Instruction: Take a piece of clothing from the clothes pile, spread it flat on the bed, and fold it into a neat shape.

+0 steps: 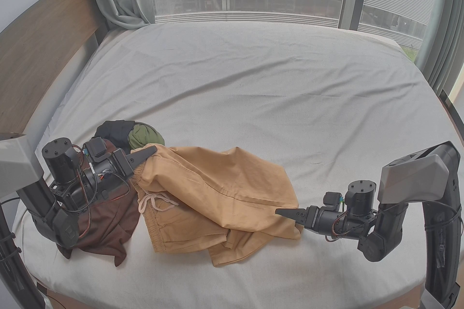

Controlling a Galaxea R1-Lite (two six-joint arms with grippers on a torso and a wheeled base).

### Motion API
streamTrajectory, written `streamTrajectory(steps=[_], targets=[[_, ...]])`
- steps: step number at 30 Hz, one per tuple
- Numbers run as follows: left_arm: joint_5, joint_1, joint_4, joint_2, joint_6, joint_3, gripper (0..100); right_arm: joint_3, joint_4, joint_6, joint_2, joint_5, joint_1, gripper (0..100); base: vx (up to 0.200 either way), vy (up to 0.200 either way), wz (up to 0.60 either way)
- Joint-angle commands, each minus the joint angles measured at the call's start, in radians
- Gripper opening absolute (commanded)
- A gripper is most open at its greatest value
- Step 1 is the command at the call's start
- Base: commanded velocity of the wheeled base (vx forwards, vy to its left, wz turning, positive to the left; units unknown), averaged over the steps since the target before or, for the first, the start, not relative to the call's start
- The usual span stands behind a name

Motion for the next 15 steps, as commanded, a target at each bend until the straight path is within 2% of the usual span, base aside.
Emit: streamTrajectory(steps=[1, 10, 15], targets=[[0.000, -0.002, 0.000, -0.001, -0.001, 0.000, 0, -0.058, 0.008, -0.003, 0.061, 0.000, -0.021, 100, 0.000, 0.000, 0.00], [0.000, -0.002, 0.000, -0.001, -0.001, 0.000, 0, -0.140, 0.082, -0.010, 0.070, -0.001, -0.029, 100, 0.000, 0.000, 0.00], [0.000, -0.002, 0.000, -0.004, -0.001, 0.000, 0, -0.180, 0.109, -0.046, 0.091, -0.001, -0.034, 100, 0.000, 0.000, 0.00]])
